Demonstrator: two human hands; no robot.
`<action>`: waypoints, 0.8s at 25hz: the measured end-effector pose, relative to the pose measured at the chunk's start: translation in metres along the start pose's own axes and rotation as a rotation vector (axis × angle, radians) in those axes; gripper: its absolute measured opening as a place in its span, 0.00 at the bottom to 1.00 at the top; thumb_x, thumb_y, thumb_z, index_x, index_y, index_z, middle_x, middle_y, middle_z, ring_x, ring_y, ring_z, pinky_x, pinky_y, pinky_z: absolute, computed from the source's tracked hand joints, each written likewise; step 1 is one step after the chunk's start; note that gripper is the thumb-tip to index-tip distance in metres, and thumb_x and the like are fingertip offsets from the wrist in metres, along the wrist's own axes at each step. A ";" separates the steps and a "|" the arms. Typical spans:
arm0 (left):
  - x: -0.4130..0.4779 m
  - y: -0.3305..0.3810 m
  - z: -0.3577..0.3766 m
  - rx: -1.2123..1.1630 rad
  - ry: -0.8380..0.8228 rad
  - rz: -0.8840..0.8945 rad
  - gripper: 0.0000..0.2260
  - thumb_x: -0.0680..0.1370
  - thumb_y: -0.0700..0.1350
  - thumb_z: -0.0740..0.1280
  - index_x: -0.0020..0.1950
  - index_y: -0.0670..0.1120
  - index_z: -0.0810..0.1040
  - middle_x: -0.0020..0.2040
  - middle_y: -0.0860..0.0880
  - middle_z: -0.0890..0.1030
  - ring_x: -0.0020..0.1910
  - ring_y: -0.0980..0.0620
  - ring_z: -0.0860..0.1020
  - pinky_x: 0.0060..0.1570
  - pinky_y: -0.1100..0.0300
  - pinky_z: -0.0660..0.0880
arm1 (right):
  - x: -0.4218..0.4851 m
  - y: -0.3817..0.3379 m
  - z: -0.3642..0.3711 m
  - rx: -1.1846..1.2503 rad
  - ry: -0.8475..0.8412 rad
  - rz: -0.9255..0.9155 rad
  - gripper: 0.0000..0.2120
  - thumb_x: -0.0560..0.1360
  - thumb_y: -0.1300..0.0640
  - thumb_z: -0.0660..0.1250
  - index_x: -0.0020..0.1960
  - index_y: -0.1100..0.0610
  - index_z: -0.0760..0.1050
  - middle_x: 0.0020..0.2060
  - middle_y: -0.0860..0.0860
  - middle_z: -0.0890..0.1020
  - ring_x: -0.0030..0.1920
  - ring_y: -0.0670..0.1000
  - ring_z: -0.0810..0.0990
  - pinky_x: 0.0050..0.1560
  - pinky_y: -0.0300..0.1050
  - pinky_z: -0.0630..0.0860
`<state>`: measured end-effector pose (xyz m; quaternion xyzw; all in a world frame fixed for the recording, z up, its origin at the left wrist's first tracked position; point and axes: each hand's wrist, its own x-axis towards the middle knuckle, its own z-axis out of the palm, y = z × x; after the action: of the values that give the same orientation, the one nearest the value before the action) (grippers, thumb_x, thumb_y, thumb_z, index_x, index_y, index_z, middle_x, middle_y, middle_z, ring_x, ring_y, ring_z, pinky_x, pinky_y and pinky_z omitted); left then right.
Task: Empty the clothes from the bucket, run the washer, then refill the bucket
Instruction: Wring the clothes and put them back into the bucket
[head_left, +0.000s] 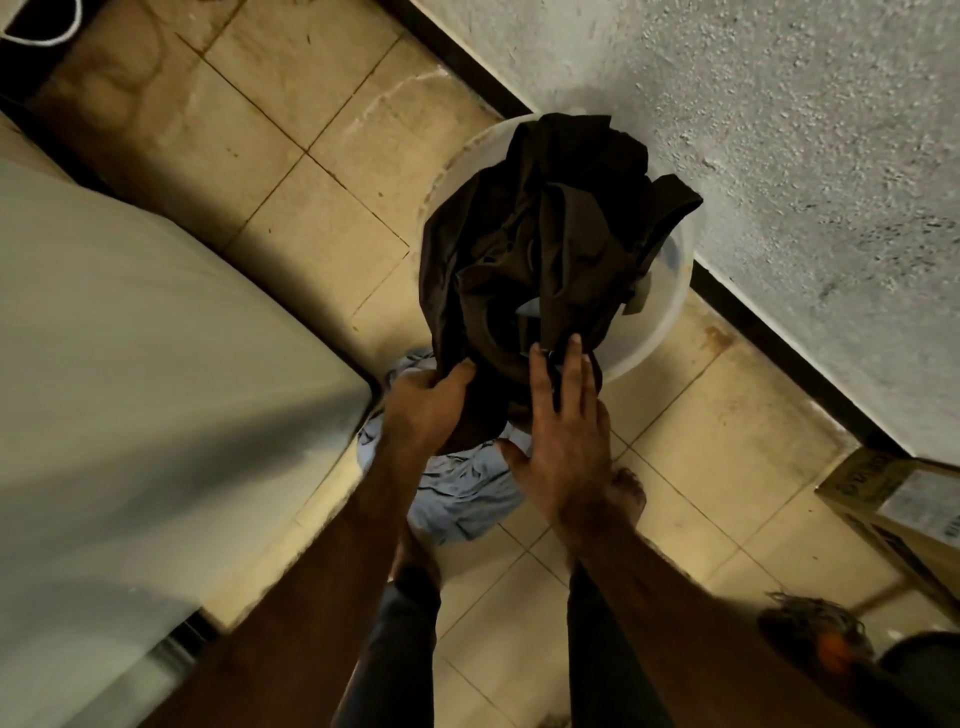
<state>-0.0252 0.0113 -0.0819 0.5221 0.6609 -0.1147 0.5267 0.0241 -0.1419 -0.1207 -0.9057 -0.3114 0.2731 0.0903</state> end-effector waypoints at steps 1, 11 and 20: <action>-0.007 -0.003 0.003 -0.102 -0.048 0.005 0.08 0.78 0.53 0.70 0.46 0.49 0.81 0.47 0.46 0.84 0.49 0.46 0.83 0.55 0.50 0.80 | -0.002 0.000 0.002 -0.019 0.000 0.008 0.58 0.69 0.39 0.76 0.82 0.46 0.38 0.82 0.58 0.42 0.81 0.64 0.50 0.74 0.65 0.65; -0.032 0.021 0.033 -0.822 -0.479 -0.050 0.21 0.79 0.40 0.68 0.71 0.45 0.68 0.66 0.40 0.78 0.60 0.40 0.81 0.47 0.47 0.82 | 0.009 0.025 -0.018 0.557 0.299 0.055 0.41 0.75 0.47 0.69 0.82 0.47 0.52 0.75 0.52 0.68 0.64 0.56 0.78 0.51 0.55 0.83; -0.021 0.046 0.044 -0.515 -0.655 0.039 0.20 0.75 0.48 0.67 0.66 0.48 0.73 0.68 0.47 0.78 0.67 0.48 0.77 0.65 0.46 0.75 | -0.024 0.003 -0.032 0.707 0.064 0.492 0.47 0.71 0.28 0.69 0.79 0.45 0.51 0.69 0.46 0.77 0.57 0.48 0.83 0.55 0.50 0.82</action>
<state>0.0357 -0.0119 -0.0646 0.3217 0.4554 -0.0957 0.8246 0.0278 -0.1590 -0.0842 -0.8742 0.0296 0.3483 0.3369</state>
